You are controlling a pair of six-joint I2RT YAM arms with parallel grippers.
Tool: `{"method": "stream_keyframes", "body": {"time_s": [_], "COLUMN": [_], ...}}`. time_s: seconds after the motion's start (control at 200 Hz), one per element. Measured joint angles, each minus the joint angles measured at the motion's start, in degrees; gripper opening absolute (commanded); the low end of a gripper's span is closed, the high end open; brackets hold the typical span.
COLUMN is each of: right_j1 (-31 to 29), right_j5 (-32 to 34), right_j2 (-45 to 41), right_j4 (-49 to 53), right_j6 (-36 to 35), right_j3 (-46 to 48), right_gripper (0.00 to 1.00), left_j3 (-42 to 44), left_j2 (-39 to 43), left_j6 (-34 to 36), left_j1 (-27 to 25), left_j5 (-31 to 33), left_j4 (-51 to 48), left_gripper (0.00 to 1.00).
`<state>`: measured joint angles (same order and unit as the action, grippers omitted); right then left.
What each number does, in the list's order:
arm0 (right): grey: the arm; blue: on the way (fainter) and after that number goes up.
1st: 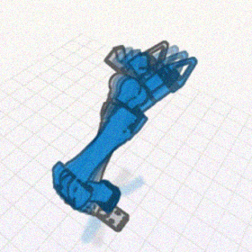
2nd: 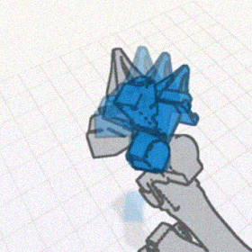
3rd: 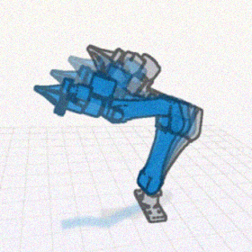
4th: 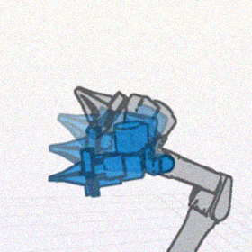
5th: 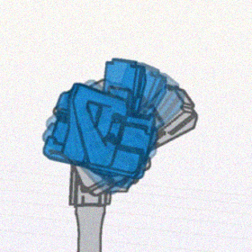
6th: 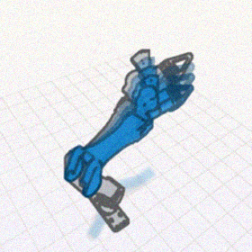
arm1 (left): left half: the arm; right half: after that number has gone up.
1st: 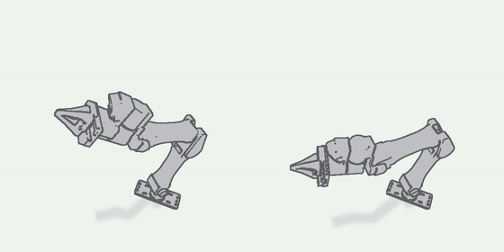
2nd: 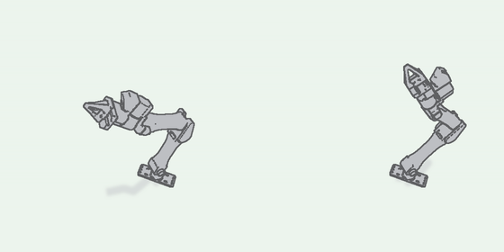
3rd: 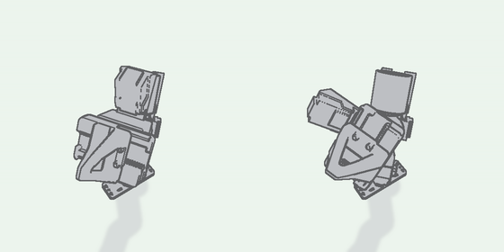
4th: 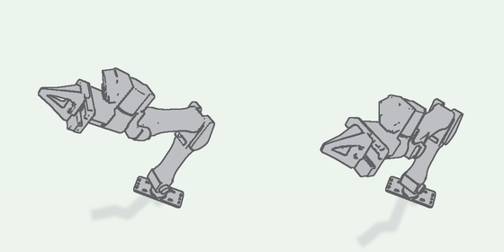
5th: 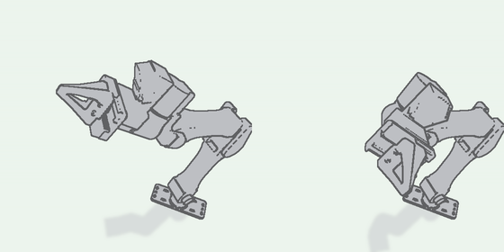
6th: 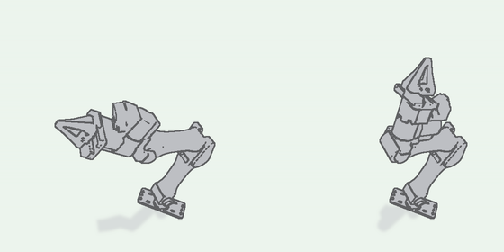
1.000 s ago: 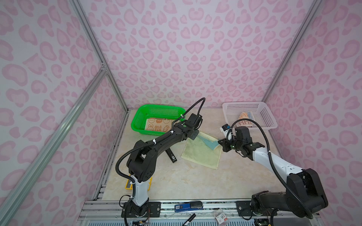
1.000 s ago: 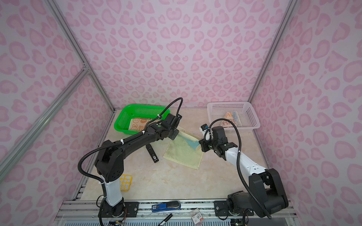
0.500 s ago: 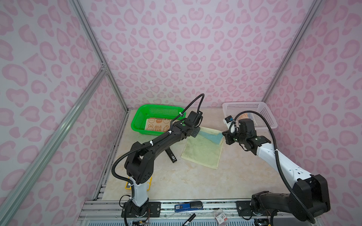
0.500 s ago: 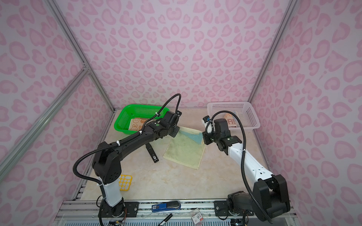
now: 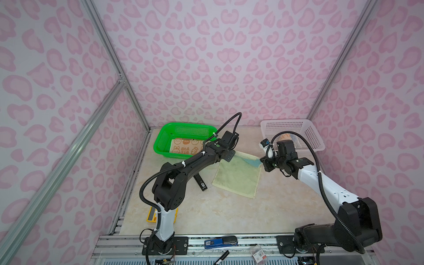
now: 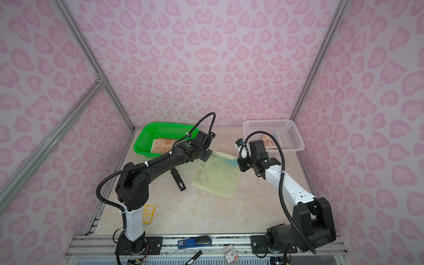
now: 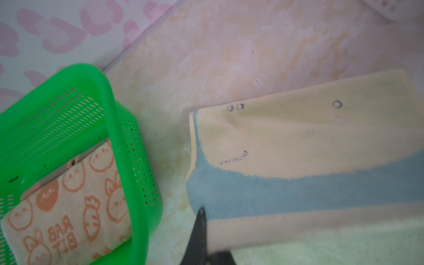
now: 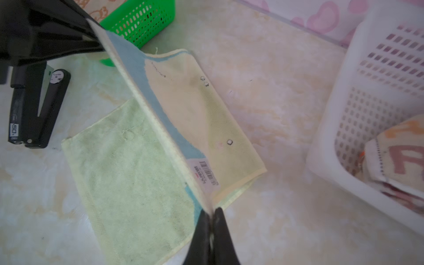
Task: Fold and stack the towels
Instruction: 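Fold the held edge toward the robot over the lower half with both grippers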
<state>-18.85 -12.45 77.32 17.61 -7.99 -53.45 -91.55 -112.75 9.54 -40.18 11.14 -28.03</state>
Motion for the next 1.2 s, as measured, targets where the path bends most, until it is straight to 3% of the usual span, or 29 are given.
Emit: {"method": "stream_keyframes", "body": {"time_s": [0.2, 0.47, 1.2], "right_j1": [-2.5, -6.0, -15.3], "right_j5": [-2.8, -2.7, -1.5], "right_j2": [-3.7, -6.9, -3.8], "right_j4": [-1.4, 0.8, 5.5], "right_j6": [3.2, 5.4, 14.3], "right_j3": [7.0, 8.5, 10.8], "right_gripper": [0.0, 0.0, 0.0], "left_j3": [8.1, 13.6, 18.7], "left_j2": [5.2, 9.2, 9.0], "left_j6": [-2.0, -5.5, -8.6], "left_j1": [-0.6, -1.6, -4.9], "left_j5": [-1.8, -1.5, 4.4], "left_j4": [-0.3, -0.7, -1.3], "left_gripper": [0.02, 0.02, 0.02]}}
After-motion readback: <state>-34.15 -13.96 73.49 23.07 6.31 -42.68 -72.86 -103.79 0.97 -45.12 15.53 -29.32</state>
